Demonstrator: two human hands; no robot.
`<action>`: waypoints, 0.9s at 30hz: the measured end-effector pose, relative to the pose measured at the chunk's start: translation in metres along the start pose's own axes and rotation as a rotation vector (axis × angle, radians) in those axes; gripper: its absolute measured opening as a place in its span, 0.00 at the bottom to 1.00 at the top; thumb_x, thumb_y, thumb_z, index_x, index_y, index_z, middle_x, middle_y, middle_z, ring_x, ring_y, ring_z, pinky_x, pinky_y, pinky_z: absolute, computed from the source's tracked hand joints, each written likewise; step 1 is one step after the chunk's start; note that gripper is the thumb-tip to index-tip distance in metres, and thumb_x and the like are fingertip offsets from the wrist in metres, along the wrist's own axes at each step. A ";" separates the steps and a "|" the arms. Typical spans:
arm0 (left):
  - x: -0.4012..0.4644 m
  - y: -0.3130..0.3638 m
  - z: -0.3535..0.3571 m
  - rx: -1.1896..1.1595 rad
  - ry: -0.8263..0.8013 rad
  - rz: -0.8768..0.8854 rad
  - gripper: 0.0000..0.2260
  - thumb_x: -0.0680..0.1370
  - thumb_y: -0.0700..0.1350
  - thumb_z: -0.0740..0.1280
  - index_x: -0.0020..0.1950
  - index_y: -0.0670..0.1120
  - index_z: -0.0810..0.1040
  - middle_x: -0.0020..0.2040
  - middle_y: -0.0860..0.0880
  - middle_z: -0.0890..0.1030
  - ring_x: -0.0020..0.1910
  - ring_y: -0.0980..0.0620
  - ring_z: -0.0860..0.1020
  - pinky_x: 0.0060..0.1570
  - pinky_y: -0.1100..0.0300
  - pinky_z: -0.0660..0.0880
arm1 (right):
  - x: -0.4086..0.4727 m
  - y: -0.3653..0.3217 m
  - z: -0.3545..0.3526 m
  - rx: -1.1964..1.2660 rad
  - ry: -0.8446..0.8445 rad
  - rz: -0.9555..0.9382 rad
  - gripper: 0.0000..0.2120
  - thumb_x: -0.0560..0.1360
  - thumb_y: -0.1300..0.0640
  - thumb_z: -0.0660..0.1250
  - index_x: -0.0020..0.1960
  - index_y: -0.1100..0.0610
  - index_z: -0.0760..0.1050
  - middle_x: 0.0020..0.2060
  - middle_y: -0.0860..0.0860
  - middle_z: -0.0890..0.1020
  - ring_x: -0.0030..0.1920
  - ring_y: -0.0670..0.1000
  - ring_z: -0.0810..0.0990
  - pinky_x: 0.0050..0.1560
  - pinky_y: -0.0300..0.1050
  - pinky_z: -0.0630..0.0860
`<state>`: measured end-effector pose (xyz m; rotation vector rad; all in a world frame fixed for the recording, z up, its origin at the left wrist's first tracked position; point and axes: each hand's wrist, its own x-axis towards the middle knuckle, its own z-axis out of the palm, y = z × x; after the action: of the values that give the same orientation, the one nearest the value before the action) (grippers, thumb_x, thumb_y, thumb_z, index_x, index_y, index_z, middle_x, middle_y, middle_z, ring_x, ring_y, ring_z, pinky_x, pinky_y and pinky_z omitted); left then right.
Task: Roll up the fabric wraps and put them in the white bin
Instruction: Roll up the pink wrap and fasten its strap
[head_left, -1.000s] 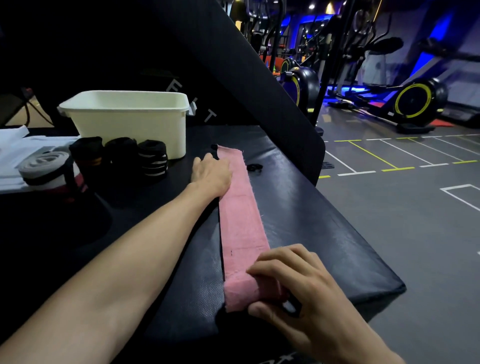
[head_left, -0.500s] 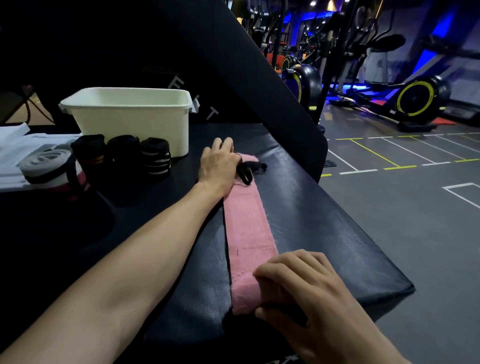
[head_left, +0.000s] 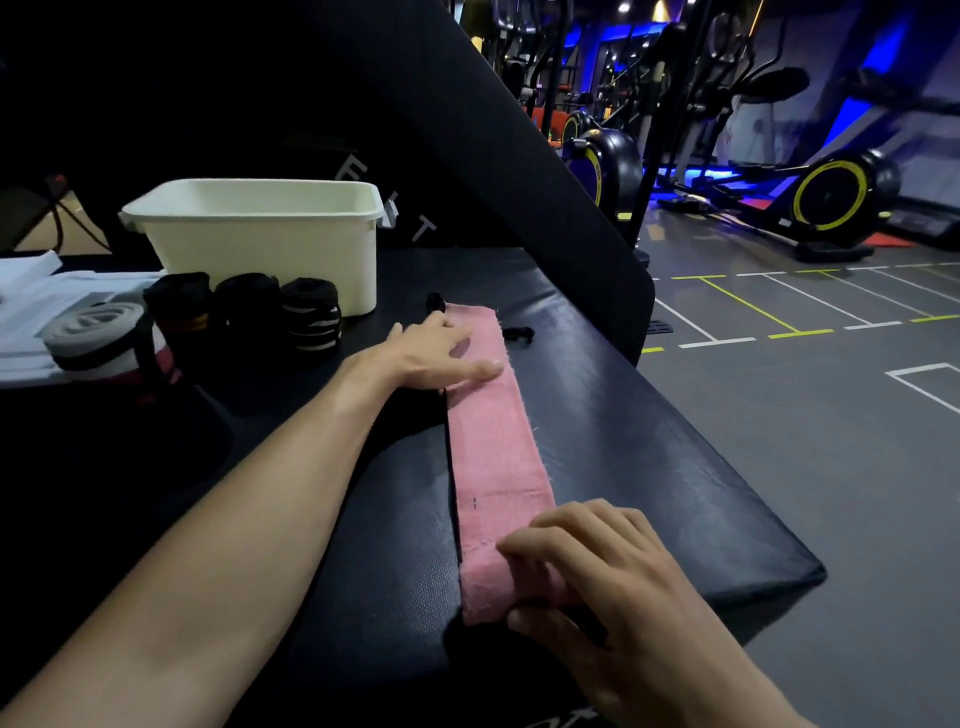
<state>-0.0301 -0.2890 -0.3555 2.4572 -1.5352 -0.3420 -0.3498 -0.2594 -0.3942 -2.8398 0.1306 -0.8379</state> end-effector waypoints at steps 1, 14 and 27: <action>-0.004 0.001 -0.003 0.008 -0.060 0.003 0.41 0.76 0.75 0.57 0.80 0.50 0.64 0.81 0.49 0.59 0.79 0.41 0.61 0.78 0.39 0.48 | 0.000 0.000 0.001 -0.005 0.011 -0.001 0.15 0.77 0.42 0.69 0.61 0.44 0.75 0.55 0.39 0.77 0.54 0.45 0.78 0.54 0.48 0.73; 0.002 0.014 0.030 0.139 0.042 0.055 0.32 0.79 0.72 0.54 0.81 0.63 0.57 0.84 0.48 0.52 0.83 0.42 0.47 0.78 0.35 0.43 | 0.004 -0.005 0.001 -0.069 0.060 -0.035 0.14 0.77 0.45 0.64 0.60 0.48 0.71 0.51 0.41 0.80 0.49 0.42 0.77 0.50 0.45 0.69; -0.003 0.018 0.029 0.033 0.298 0.126 0.27 0.74 0.70 0.67 0.70 0.60 0.76 0.71 0.57 0.75 0.70 0.46 0.69 0.67 0.45 0.67 | 0.015 -0.005 0.006 -0.072 -0.029 0.128 0.11 0.81 0.41 0.57 0.59 0.42 0.73 0.55 0.39 0.74 0.55 0.47 0.72 0.50 0.49 0.71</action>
<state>-0.0557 -0.2954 -0.3769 2.2933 -1.5641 0.0699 -0.3333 -0.2560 -0.3900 -2.8724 0.3416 -0.7804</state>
